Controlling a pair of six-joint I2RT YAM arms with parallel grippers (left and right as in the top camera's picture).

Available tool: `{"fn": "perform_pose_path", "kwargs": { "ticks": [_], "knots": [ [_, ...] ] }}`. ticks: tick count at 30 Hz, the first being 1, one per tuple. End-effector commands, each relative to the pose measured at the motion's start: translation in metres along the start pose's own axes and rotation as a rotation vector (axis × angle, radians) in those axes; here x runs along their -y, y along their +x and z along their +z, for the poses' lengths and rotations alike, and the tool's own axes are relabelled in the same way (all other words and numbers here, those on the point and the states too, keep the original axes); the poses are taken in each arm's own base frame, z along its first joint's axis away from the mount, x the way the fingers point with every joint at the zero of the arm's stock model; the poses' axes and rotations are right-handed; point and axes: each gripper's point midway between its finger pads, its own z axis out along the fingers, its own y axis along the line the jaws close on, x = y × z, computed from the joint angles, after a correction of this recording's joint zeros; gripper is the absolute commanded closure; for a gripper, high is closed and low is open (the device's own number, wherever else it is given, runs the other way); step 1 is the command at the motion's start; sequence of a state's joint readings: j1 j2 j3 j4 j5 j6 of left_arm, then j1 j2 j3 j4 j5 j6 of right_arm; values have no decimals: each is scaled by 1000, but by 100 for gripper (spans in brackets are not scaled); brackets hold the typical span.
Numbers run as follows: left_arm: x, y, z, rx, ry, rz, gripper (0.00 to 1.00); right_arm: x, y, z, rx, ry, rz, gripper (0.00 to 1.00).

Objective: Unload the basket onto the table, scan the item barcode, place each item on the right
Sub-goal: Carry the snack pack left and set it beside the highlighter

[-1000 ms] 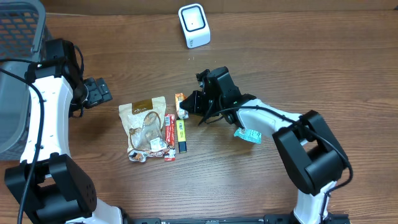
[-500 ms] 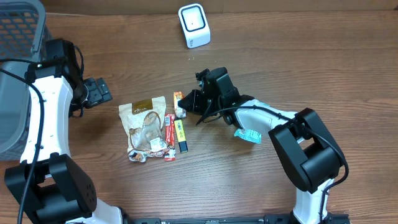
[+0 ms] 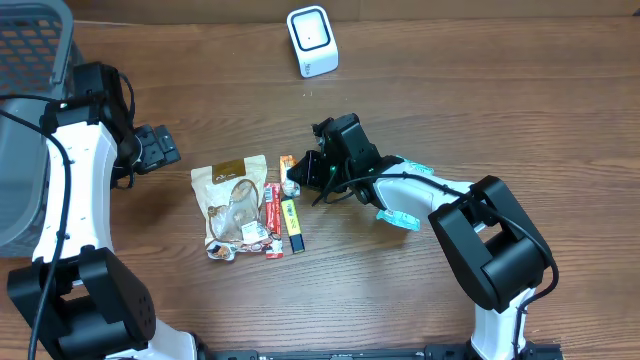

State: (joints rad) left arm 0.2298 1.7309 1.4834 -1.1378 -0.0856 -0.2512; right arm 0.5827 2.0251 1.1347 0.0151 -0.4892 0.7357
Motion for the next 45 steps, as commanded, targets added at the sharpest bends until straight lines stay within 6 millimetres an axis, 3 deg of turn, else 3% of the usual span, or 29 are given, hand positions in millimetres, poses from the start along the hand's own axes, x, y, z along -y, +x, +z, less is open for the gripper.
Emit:
{"fn": "perform_pose_path", "kwargs": {
  "ticks": [1,13,18,24,32,37,45],
  "knots": [
    [1,-1,-2,4,2,13,0,7,-1,1,16,24,4,90],
    [1,-1,-2,4,3,13,0,-4,-4,-1,12,-12,-7,72],
    [1,-1,-2,5,3,13,0,-9,-13,-9,28,-12,-8,72],
    [1,-1,-2,4,2,13,0,1,-16,-16,26,15,19,73],
    [1,-1,-2,4,3,13,0,-11,-29,-35,66,-1,-12,66],
    [1,-1,-2,5,2,13,0,-1,-28,-42,80,72,-9,64],
    [1,-1,-2,5,2,13,0,-20,-52,-81,115,248,-54,44]
  ]
}}
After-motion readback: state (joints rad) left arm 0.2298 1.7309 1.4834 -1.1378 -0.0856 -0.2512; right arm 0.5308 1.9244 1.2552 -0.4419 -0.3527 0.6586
